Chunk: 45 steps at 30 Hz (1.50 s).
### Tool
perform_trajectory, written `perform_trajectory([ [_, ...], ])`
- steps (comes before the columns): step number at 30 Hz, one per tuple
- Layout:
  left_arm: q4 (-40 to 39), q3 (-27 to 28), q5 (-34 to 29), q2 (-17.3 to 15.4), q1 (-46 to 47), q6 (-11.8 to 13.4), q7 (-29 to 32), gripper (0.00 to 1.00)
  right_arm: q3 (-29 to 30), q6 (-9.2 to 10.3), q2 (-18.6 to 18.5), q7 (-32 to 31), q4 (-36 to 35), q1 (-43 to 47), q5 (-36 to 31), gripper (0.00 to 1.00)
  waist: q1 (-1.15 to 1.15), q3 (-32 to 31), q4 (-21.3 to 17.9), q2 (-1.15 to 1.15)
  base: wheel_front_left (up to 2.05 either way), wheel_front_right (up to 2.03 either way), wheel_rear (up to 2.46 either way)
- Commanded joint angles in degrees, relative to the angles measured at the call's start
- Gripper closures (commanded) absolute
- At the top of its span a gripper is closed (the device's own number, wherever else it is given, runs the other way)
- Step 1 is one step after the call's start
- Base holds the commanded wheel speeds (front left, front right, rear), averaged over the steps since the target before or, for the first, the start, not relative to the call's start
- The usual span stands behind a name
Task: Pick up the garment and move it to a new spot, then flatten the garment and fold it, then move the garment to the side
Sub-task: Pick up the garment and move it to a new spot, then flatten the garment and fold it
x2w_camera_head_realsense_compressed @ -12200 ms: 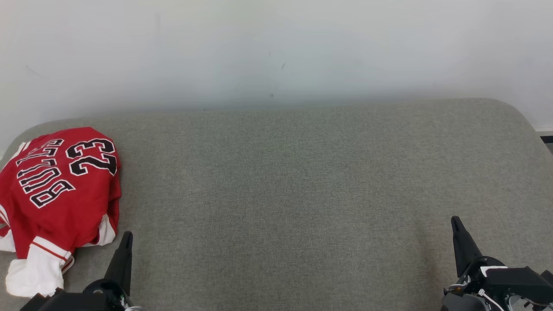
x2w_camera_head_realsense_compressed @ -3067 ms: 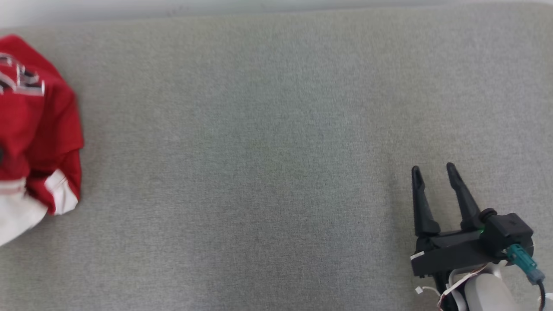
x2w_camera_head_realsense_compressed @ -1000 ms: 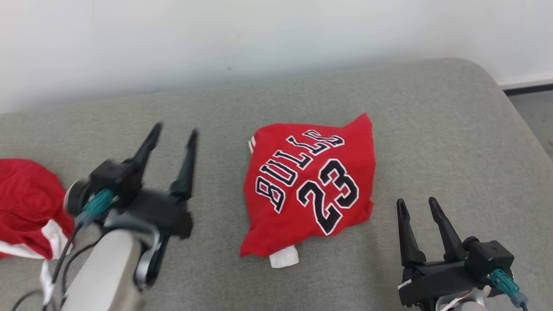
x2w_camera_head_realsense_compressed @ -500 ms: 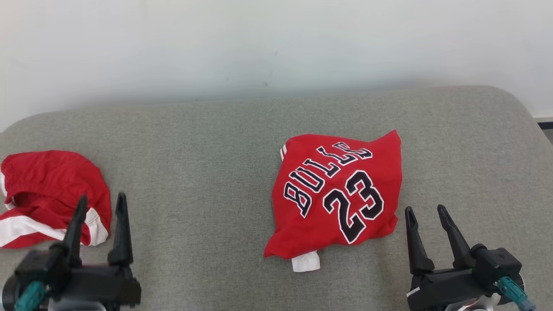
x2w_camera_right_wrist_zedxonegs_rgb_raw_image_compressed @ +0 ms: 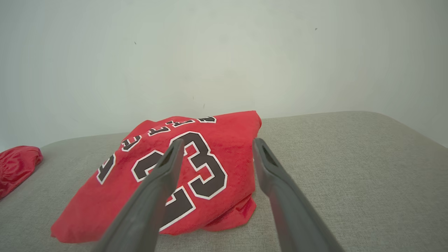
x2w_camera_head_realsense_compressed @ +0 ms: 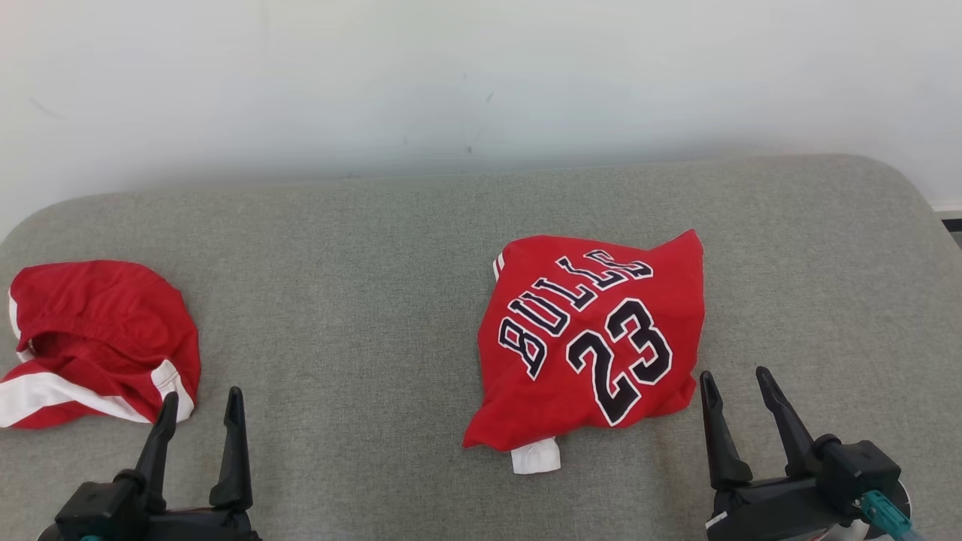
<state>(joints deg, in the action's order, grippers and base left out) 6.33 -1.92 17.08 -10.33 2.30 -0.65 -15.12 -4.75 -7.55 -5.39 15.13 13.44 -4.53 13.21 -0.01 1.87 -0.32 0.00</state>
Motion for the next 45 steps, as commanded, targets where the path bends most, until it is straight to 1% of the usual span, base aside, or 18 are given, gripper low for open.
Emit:
perform_trajectory([
  [1,0.19,0.7,-0.73,0.43,-0.53,-0.54,-0.05,0.0,-0.17,0.12,-0.11,0.03,-0.07,0.57,-0.4,0.0,0.01,0.17,-0.01,0.0,0.0,0.0,0.0],
  [4,0.43,1.12,-1.0,0.95,-0.58,-1.0,-0.05,0.0,-0.23,0.12,-0.06,0.03,0.04,0.59,-0.38,0.0,0.01,0.33,0.0,0.0,0.0,0.0,0.0],
  [10,1.59,1.91,-1.22,2.02,-0.17,-2.71,-0.05,0.0,-0.26,0.12,0.05,0.03,0.27,0.69,-0.28,0.0,0.01,0.79,0.1,0.0,0.0,0.0,0.0],
  [17,2.73,2.28,-1.32,2.83,0.05,-3.89,-0.05,0.0,-0.16,0.12,0.18,0.03,0.53,0.51,-0.23,0.0,0.01,1.06,0.2,0.0,0.0,0.0,0.0],
  [45,5.4,3.57,-2.5,3.83,1.31,-5.76,-0.05,0.0,0.05,0.12,0.42,0.03,0.96,0.49,-0.17,0.0,0.01,1.1,0.09,0.0,0.0,0.0,0.0],
])
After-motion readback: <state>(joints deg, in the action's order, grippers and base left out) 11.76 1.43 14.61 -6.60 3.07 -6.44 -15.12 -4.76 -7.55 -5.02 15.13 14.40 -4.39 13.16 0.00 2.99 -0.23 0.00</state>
